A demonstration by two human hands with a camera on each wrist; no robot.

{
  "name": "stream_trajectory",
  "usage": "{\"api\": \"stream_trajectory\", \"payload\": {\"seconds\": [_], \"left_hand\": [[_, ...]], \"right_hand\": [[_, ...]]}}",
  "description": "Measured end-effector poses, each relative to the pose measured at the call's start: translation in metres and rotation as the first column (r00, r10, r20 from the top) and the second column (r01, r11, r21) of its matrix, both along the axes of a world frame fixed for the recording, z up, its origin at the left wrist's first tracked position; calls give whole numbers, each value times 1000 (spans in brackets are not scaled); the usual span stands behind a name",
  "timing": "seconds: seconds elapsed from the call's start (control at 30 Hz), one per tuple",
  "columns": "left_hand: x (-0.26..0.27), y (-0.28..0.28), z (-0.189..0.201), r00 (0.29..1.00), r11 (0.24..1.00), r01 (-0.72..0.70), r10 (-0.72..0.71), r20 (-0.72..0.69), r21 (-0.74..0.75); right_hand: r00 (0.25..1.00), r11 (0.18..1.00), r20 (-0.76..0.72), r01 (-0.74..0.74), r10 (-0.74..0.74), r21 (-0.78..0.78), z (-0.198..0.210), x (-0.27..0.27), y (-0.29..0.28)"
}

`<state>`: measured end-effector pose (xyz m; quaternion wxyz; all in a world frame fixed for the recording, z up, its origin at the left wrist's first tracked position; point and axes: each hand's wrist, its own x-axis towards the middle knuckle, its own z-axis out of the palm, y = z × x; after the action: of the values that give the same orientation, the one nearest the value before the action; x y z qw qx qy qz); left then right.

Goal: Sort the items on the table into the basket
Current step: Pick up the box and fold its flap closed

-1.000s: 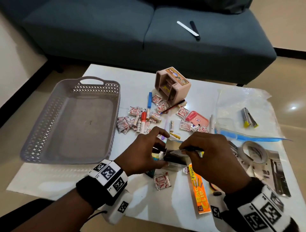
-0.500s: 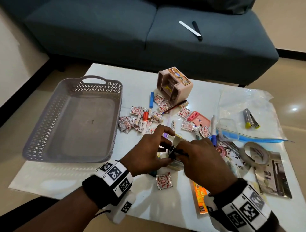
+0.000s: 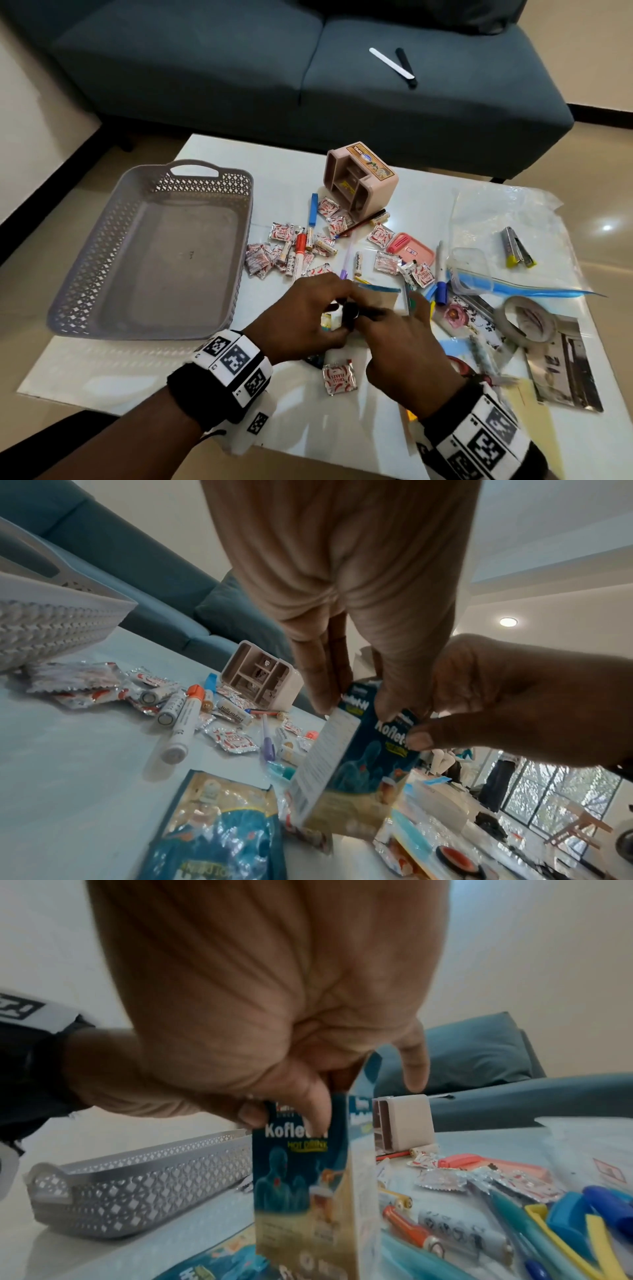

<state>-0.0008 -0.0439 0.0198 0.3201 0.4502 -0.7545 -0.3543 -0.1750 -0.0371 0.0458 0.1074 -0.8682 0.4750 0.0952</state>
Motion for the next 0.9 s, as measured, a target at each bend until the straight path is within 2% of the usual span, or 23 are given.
{"api": "stream_trajectory", "payload": {"seconds": [0.1, 0.27, 0.37, 0.43, 0.5, 0.57, 0.6, 0.67, 0.73, 0.8, 0.9], "left_hand": [[1, -3, 4, 996, 996, -68, 64, -56, -64], [1, 0, 4, 994, 988, -106, 104, -25, -113], [4, -6, 10, 987, 980, -152, 145, -63, -130], [10, -10, 13, 979, 971, -201, 193, -71, -131], [19, -13, 13, 960, 952, -279, 272, -69, -124], [27, -16, 12, 936, 929, -351, 348, -46, -118], [31, -17, 11, 925, 918, -380, 379, -31, -116], [36, -18, 11, 902, 895, -428, 431, -2, -124], [40, -18, 11, 887, 880, -458, 462, 0, -121], [41, -17, 11, 876, 871, -481, 482, -10, -105], [40, -16, 10, 878, 873, -477, 478, -17, -99]], "right_hand": [[995, 989, 100, 14, 0, -144, -8, -2, -3], [986, 979, 167, 5, 29, -203, -20, 0, 1], [965, 949, 257, 40, 45, -313, -13, -3, -4], [909, 905, 413, 122, 63, -407, -5, -4, -9], [804, 871, 590, 233, 77, -432, 2, -4, -12], [705, 897, 706, 265, 70, -353, -2, -2, -13], [682, 931, 730, 236, 47, -279, -9, 0, -14], [709, 985, 703, 147, -45, -86, -26, 6, -12], [823, 997, 562, 66, -82, 48, -43, 16, -10], [947, 997, 321, 5, -31, 81, -58, 27, -7], [991, 998, 128, -48, 42, 40, -76, 41, -3]]}}
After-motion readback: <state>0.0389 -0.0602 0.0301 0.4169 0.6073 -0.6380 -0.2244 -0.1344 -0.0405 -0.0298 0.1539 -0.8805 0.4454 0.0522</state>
